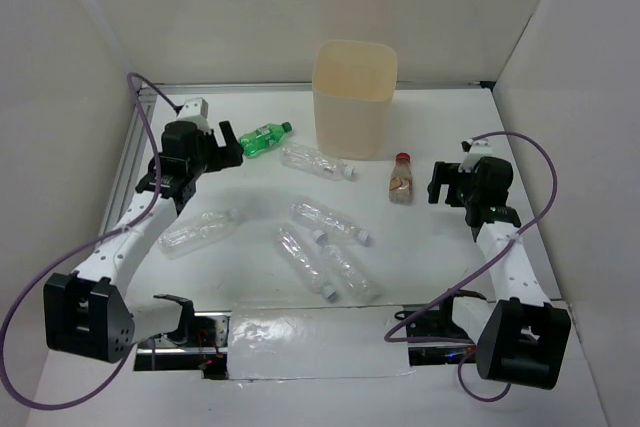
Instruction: Put the plastic bottles in the bin
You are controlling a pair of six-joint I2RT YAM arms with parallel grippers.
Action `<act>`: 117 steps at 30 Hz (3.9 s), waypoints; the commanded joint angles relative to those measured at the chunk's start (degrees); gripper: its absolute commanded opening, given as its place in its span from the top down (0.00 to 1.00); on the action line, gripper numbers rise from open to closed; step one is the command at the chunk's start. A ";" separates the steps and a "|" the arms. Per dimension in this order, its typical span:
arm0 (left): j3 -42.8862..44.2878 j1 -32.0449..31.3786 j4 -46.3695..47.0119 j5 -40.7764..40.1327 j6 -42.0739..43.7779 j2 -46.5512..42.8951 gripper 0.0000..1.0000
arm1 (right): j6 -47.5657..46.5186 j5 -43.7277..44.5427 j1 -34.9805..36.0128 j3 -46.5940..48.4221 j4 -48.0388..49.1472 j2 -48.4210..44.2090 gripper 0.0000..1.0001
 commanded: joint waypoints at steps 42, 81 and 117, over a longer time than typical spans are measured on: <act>41.77 -5.44 -5.78 -3.86 28.08 57.82 0.04 | -13.61 -20.90 -1.14 5.38 -7.28 5.46 0.00; 74.02 -24.08 -2.26 -2.10 5.84 50.26 0.24 | -3.42 -15.11 5.18 13.55 3.53 20.22 0.08; 12.14 -23.46 -37.39 -17.39 -34.11 6.41 0.00 | -3.16 -4.64 5.45 38.76 2.29 21.02 0.77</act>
